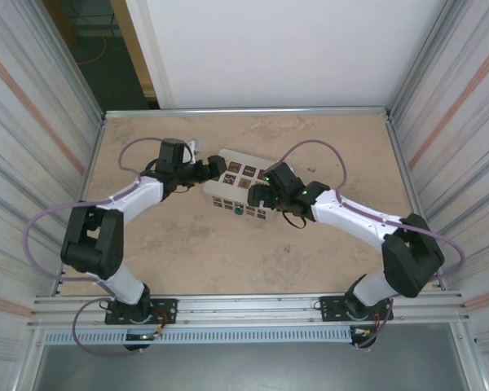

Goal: Unlock the padlock with the key

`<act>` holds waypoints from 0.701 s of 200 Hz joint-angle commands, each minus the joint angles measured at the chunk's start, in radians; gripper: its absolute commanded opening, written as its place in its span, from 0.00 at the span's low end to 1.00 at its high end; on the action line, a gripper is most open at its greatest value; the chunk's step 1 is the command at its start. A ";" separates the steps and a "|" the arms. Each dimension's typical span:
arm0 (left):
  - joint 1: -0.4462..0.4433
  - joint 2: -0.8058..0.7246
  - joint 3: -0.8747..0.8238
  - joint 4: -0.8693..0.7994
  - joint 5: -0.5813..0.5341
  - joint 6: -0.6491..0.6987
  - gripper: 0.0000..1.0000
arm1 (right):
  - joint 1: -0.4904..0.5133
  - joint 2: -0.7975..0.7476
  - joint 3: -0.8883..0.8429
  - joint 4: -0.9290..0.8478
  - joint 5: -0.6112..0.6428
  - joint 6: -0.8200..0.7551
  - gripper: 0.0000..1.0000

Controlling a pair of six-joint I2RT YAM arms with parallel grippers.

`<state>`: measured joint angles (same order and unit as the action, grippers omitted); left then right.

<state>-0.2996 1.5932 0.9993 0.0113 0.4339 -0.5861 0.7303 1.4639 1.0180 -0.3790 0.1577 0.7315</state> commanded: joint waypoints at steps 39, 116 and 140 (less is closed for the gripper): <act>0.053 -0.328 -0.192 -0.025 -0.033 0.077 0.99 | -0.054 -0.192 -0.097 -0.123 0.108 -0.103 0.99; 0.053 -0.773 -0.562 -0.067 -0.039 -0.051 0.98 | -0.132 -0.376 -0.248 -0.308 -0.110 -0.119 0.99; 0.053 -0.848 -0.646 -0.048 -0.048 -0.114 0.98 | -0.132 -0.385 -0.305 -0.329 -0.182 -0.069 0.89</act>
<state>-0.2478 0.8028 0.4179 -0.0429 0.3992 -0.6209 0.6006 1.0920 0.7624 -0.6273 0.0727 0.6216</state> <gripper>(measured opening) 0.980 0.934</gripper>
